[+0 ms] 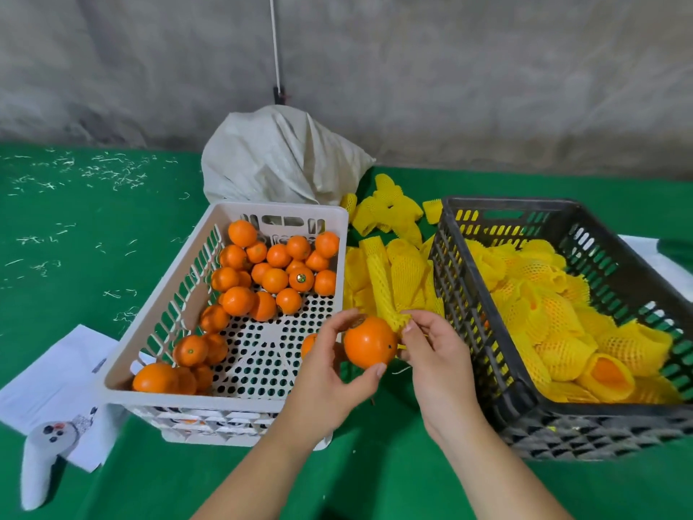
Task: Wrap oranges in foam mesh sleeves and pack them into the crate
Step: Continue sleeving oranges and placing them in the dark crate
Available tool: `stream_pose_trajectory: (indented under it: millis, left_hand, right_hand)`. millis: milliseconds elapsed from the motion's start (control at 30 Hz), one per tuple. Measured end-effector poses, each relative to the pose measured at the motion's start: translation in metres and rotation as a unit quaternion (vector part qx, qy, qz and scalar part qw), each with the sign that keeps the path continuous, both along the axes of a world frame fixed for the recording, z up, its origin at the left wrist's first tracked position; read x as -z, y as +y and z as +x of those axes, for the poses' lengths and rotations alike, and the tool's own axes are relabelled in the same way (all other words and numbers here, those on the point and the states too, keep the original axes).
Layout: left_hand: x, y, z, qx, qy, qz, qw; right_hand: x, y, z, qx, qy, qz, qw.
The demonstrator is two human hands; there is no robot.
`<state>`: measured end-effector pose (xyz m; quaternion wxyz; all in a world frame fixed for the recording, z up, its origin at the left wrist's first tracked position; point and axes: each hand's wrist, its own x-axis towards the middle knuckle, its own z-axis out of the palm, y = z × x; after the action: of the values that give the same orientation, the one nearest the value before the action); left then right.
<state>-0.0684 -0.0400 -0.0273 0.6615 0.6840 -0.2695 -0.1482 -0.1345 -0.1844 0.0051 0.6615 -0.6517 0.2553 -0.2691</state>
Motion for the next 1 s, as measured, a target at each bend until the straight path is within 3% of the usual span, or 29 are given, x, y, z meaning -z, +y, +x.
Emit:
stream_pose_trajectory:
  millis: [67, 233, 433, 600, 800, 1000]
  left_hand:
    - [0.002, 0.000, -0.003, -0.008, -0.031, 0.019, 0.999]
    - [-0.003, 0.002, -0.004, 0.026, 0.005, -0.013, 1.000]
    - [-0.012, 0.003, 0.005, 0.082, 0.133, -0.083, 0.984]
    - [-0.005, -0.001, 0.014, 0.131, 0.185, -0.088, 0.970]
    - [0.004, -0.010, 0.017, 0.031, 0.203, -0.105, 0.973]
    - [0.008, -0.008, 0.013, -0.036, 0.133, -0.120, 0.983]
  right_hand:
    - [0.000, -0.004, -0.002, 0.000, -0.003, -0.007, 1.000]
    - [0.004, -0.017, -0.002, -0.061, 0.052, -0.033, 0.996]
    - [0.011, -0.017, 0.011, 0.009, 0.050, -0.033, 0.998]
    - [0.011, -0.008, 0.026, -0.043, 0.073, 0.003, 0.996]
    - [0.007, -0.027, 0.026, -0.038, 0.070, -0.084, 0.993]
    - [-0.002, -0.018, 0.021, -0.093, 0.022, -0.129, 0.987]
